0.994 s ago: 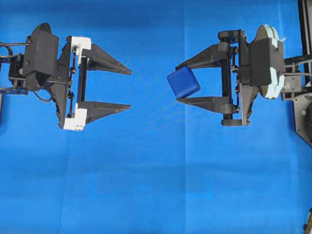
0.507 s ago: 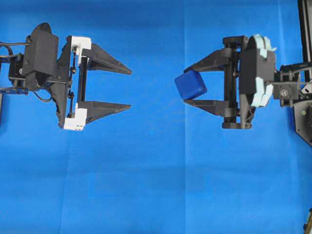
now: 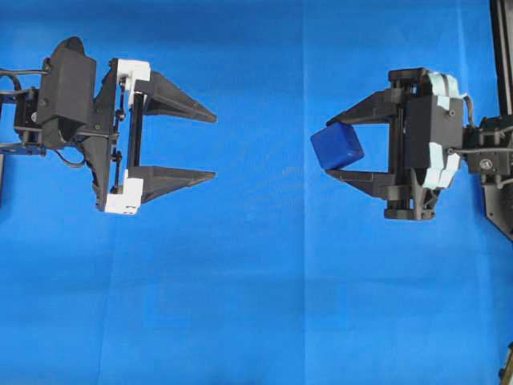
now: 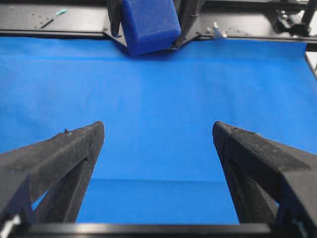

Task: Handover the blue block to the right arm after grasping it with the left arm, then place it in the designated position.
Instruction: 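Carry the cube with the right gripper back toward its side, then lower the cube with the right gripper onto the table center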

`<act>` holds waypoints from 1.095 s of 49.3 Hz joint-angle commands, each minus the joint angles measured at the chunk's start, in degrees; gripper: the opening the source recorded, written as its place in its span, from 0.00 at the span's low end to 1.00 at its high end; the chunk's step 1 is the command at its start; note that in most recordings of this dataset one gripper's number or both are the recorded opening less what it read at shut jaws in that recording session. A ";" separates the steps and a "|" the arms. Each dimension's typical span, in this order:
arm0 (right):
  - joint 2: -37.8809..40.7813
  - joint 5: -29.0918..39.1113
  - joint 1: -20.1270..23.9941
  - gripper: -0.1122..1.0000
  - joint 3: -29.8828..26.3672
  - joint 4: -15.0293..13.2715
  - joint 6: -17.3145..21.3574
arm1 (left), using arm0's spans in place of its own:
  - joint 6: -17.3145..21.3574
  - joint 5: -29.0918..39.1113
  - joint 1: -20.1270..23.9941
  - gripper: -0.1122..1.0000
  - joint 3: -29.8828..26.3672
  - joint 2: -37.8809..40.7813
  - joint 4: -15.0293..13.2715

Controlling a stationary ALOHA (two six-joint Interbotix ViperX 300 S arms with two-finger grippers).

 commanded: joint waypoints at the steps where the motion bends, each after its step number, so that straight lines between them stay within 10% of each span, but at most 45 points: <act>1: -0.53 -0.26 0.18 0.57 -0.62 0.00 0.00 | 0.00 -0.62 -0.09 0.94 -1.49 -0.97 0.00; 54: 14.77 -14.68 -0.53 0.57 -1.05 0.00 2.37 | 0.00 -0.62 -0.09 0.94 -1.49 -0.88 0.00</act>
